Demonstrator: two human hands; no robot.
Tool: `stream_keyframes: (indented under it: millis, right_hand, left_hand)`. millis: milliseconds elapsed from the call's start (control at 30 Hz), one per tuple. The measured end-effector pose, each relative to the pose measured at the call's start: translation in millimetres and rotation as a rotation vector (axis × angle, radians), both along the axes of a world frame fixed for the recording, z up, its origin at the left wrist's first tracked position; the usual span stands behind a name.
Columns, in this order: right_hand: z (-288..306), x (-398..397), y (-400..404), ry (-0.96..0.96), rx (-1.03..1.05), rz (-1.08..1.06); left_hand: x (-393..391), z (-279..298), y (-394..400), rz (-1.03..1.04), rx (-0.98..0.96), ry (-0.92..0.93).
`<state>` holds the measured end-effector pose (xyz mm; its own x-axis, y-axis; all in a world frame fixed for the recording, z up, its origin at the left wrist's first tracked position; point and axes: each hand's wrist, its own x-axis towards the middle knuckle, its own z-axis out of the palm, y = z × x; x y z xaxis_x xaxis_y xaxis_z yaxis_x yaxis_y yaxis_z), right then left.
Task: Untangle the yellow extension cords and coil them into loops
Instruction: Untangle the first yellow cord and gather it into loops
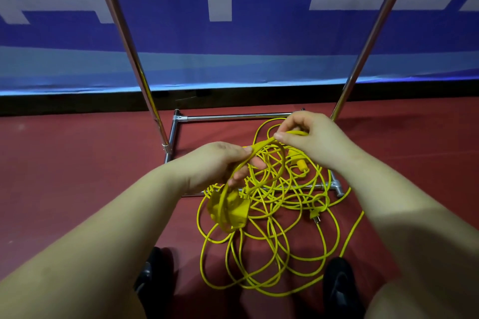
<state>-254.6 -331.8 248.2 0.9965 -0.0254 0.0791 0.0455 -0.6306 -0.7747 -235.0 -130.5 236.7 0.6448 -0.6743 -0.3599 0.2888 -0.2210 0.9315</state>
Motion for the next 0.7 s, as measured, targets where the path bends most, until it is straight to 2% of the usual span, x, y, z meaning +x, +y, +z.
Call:
stream_keyframes:
  millis: [133,200,267,433,500,533,567,600,700]
  right_hand:
    - [-0.1,0.0,-0.1,-0.008,-0.038,0.026]
    - [-2.5,0.9,-3.0,0.018,-0.078,0.046]
    - [-7.0,1.4,-6.1,0.129,-0.183,0.104]
    - [-26.0,-4.7,-8.8,0.612,-0.588,0.301]
    - [-31.4,-5.6,-10.3,0.642,-0.695,0.324]
    - [-33.7,-4.8,-12.0,0.599,-0.710,0.293]
    - [-35.1,-3.7,-13.1,0.540,-0.694,0.240]
    - [-35.0,-2.2,-13.5,0.485,-0.594,0.176]
    - [-25.7,-2.4,-5.2,0.469,0.067,0.053]
  left_hand:
    - [-3.7,1.9,0.9,-0.017,-0.073,0.047]
    - [-1.8,4.6,3.0,0.046,-0.097,0.029]
    - [5.5,8.3,9.4,0.153,-0.156,0.017]
    - [29.7,17.8,35.8,0.472,-0.391,0.102]
    - [36.9,17.6,44.1,0.599,-0.447,0.109]
    - [38.9,17.2,46.7,0.646,-0.444,0.095]
    - [40.4,15.5,48.2,0.681,-0.423,0.075]
    - [41.1,14.1,49.0,0.703,-0.386,0.049]
    - [37.7,9.6,46.1,0.684,-0.200,-0.073]
